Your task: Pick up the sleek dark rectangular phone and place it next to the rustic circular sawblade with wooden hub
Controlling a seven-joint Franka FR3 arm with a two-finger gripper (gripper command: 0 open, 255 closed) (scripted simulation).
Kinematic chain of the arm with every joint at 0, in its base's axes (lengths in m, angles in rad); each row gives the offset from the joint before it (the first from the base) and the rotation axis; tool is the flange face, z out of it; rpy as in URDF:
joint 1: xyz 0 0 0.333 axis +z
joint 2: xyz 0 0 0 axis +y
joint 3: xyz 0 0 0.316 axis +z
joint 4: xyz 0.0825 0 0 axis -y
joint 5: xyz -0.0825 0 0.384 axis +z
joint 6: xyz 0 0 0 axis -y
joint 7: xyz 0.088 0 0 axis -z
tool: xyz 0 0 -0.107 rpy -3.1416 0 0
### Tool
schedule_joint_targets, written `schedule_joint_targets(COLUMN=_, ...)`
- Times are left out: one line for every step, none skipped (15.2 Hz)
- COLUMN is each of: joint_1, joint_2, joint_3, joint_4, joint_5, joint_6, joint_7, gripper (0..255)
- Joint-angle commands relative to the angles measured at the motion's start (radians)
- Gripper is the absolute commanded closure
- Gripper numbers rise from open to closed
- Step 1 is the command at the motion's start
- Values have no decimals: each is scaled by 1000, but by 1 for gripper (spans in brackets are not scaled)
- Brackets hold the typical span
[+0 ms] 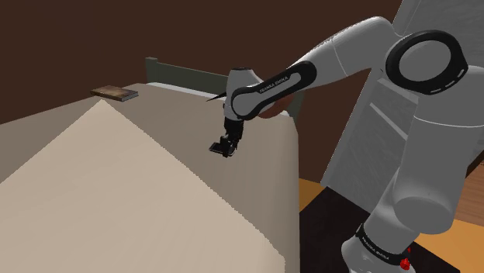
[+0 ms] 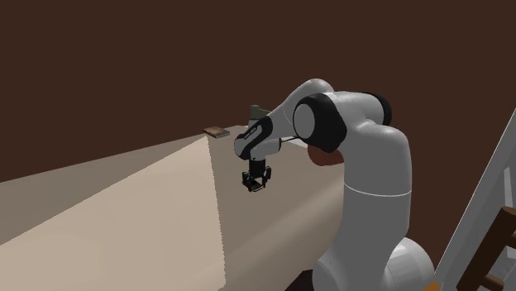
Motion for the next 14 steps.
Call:
schedule_joint_targets(joint_1=0, joint_2=0, joint_3=0, joint_4=0, joint_5=0, joint_6=0, joint_7=0, gripper=255)
schedule_joint_targets(joint_1=0, joint_2=-8, joint_3=0, joint_4=4, joint_5=1, joint_6=-12, joint_7=-1, gripper=255)
schedule_joint_targets(joint_1=-1, joint_2=-15, joint_3=1, joint_4=9, joint_5=3, joint_6=-24, joint_7=-2, gripper=255)
schedule_joint_targets(joint_1=-1, joint_2=-22, joint_3=1, joint_4=14, joint_5=4, joint_6=-36, joint_7=-2, gripper=255)
schedule_joint_targets(joint_1=-1, joint_2=-29, joint_3=1, joint_4=19, joint_5=5, joint_6=-48, joint_7=-3, gripper=255)
schedule_joint_targets(joint_1=-2, joint_2=-36, joint_3=2, joint_4=24, joint_5=6, joint_6=-60, joint_7=-4, gripper=255)
schedule_joint_targets(joint_1=-2, joint_2=-43, joint_3=2, joint_4=30, joint_5=7, joint_6=-72, joint_7=-4, gripper=255)
schedule_joint_targets(joint_1=-2, joint_2=-49, joint_3=2, joint_4=36, joint_5=9, joint_6=-84, joint_7=-5, gripper=255)
schedule_joint_targets(joint_1=-2, joint_2=-55, joint_3=2, joint_4=42, joint_5=10, joint_6=-96, joint_7=-6, gripper=255)
schedule_joint_targets(joint_1=-3, joint_2=-61, joint_3=3, joint_4=48, joint_5=11, joint_6=-109, joint_7=-6, gripper=255)
schedule_joint_targets(joint_1=-3, joint_2=-67, joint_3=3, joint_4=54, joint_5=12, joint_6=-121, joint_7=-7, gripper=255)
schedule_joint_targets(joint_1=-3, joint_2=-73, joint_3=3, joint_4=61, joint_5=13, joint_6=-133, joint_7=-7, gripper=255)
schedule_joint_targets(joint_1=-3, joint_2=-79, joint_3=3, joint_4=68, joint_5=13, joint_6=-146, joint_7=-8, gripper=255)
schedule_joint_targets(joint_1=-3, joint_2=-84, joint_3=3, joint_4=75, joint_5=14, joint_6=-158, joint_7=-8, gripper=255)
